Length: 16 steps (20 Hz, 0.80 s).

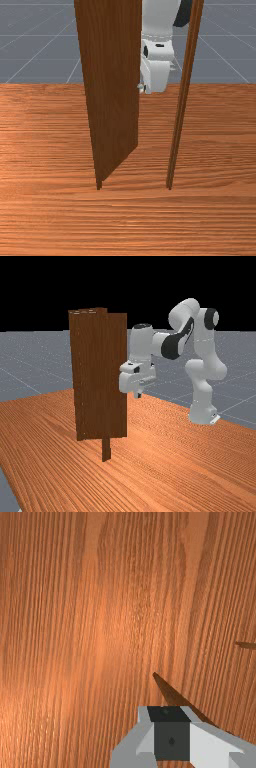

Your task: Open the door

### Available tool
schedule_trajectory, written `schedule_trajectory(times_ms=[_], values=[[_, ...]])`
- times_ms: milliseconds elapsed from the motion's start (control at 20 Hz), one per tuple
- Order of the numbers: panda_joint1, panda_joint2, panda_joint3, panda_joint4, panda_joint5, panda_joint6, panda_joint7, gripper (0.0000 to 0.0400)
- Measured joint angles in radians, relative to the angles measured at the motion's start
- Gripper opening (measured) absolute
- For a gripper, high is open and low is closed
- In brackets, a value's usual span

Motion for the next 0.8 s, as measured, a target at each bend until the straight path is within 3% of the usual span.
schedule_trajectory(times_ms=[800], values=[[-0.151,0.006,-0.099,0.0,0.028,0.023,-0.33,0.0]])
